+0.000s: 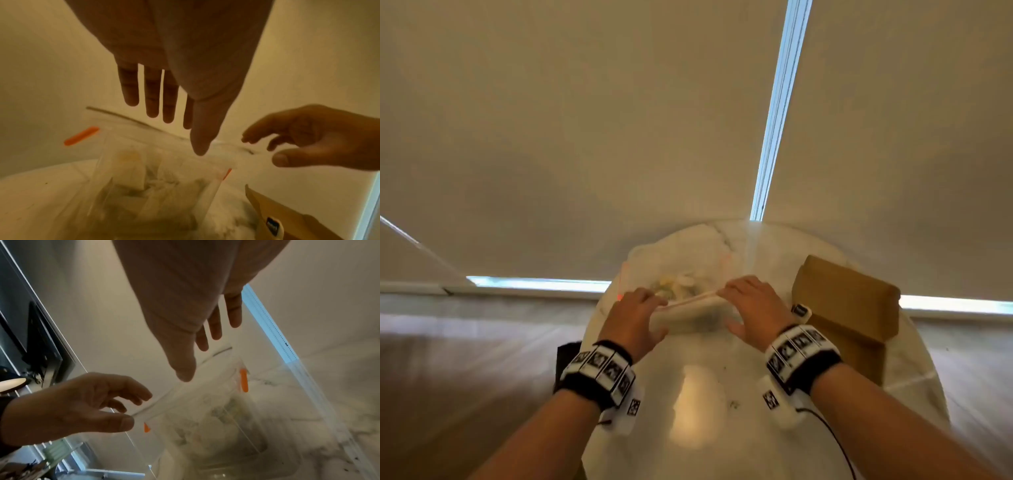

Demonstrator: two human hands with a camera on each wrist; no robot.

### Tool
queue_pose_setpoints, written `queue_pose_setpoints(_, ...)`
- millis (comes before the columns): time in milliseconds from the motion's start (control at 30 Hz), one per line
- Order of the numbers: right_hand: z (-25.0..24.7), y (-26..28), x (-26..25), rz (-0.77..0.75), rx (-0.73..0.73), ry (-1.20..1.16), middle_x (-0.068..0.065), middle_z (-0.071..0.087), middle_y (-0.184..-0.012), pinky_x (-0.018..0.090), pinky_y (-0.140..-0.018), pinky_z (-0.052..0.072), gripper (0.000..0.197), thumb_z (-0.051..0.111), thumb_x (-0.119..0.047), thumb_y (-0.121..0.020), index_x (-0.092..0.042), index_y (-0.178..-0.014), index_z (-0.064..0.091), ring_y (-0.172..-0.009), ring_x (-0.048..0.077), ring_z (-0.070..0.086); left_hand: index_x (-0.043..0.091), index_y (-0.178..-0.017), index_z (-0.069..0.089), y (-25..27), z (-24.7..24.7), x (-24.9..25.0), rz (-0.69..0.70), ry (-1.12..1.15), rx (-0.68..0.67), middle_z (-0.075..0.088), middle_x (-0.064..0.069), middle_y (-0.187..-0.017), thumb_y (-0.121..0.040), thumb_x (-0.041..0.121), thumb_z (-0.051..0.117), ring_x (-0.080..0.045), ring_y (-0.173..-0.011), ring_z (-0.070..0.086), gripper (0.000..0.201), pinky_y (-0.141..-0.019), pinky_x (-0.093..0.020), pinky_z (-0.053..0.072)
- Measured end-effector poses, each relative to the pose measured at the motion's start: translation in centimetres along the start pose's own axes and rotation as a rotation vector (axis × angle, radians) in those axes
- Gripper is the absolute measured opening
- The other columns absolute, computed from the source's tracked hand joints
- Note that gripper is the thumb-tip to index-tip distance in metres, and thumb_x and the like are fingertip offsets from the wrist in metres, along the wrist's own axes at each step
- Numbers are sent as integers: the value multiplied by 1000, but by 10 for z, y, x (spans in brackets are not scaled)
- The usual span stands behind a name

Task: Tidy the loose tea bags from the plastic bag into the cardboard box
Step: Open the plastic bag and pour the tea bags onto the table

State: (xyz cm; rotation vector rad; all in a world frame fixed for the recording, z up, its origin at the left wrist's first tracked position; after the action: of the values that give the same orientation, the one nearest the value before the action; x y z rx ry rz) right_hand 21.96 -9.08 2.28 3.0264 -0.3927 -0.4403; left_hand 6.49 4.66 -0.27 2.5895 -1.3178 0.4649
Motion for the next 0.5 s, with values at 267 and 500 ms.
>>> queue_pose_setpoints(267, 12, -58, 6, 44, -77, 161, -2, 63, -114, 37, -95, 33, 26, 55, -27, -94, -23, -118, 64, -115, 24, 45, 23, -95, 75, -24, -7, 3, 0, -16, 100, 67, 0, -102, -83, 22, 76, -28, -95, 59, 13, -82, -42, 47)
queue_pose_setpoints(500, -32, -90, 13, 84, 136, 29, -3, 70, -100, 32, -81, 31, 23, 50, -25, -99, -28, -105, 73, -104, 24, 50, 24, -92, 70, -54, -43, -5, -106, 74, 186, 70, 5, -89, -93, 23, 64, -21, -82, 63, 6, -73, -34, 50)
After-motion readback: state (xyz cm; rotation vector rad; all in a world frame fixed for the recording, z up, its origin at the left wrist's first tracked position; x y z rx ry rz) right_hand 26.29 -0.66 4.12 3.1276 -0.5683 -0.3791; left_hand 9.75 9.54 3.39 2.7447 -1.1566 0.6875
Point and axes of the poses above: each hand's wrist, its own y-axis away from the middle knuckle, its own z-axis out of the palm, x = y × z, the point moved 8 cm from there along -y, towards the middle knuckle
